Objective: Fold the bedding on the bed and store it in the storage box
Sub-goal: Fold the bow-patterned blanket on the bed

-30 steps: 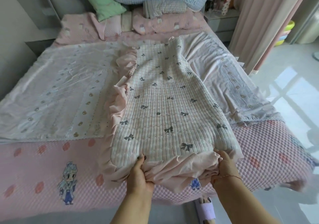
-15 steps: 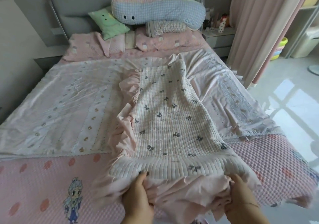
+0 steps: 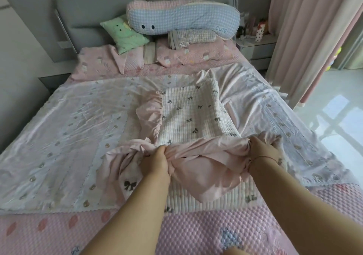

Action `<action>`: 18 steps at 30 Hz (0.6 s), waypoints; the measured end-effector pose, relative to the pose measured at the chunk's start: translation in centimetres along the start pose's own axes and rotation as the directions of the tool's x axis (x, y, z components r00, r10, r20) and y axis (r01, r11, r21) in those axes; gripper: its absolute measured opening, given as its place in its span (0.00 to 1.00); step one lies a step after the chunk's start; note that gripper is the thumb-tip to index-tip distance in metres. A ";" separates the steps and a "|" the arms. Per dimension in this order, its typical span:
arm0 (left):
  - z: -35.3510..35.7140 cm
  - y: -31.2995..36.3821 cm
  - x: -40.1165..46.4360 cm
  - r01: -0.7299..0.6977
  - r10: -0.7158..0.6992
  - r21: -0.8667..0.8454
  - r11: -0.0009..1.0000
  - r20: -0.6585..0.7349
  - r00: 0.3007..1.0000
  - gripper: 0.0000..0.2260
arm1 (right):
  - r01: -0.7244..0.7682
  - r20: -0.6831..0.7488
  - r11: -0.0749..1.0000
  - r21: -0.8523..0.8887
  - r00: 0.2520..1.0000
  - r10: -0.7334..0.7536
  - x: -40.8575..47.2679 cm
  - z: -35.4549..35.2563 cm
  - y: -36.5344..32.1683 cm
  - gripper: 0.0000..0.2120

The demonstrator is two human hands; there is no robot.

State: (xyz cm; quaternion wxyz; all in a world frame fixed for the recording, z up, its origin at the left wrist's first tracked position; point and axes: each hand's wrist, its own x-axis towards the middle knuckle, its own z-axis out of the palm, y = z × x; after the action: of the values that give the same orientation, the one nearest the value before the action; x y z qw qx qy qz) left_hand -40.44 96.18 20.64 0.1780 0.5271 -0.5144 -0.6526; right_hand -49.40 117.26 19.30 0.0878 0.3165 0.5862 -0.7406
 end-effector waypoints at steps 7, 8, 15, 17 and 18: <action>8.8 -1.2 13.6 0.007 0.003 0.238 0.971 -0.042 0.999 0.12 | -0.097 -0.142 0.888 -0.450 0.989 0.036 11.6 7.3 -0.6 0.11; 10.0 -1.3 15.2 0.024 -0.020 0.286 0.958 -0.019 1.000 0.12 | -0.090 -0.145 0.860 -0.501 0.989 0.019 13.2 7.9 -0.5 0.13; 14.3 -2.6 19.4 -0.225 0.160 0.580 0.783 0.162 0.974 0.17 | 0.198 0.299 0.855 -0.480 0.953 -0.052 19.6 10.2 2.0 0.16; 12.7 -5.0 18.2 -0.440 0.349 0.658 0.611 0.275 0.896 0.16 | 0.431 0.394 0.706 -0.562 0.890 -0.230 19.1 8.1 3.8 0.15; 11.9 -6.3 17.7 -0.525 0.423 0.703 0.480 0.339 0.840 0.17 | 0.525 0.399 0.549 -0.651 0.851 -0.340 19.0 6.9 4.7 0.17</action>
State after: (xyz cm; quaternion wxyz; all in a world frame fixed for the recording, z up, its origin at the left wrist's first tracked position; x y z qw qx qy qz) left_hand -55.57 90.77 5.33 0.0763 0.3475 -0.8774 -0.3218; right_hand -64.47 114.11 5.43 0.0879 0.0111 0.8801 -0.4664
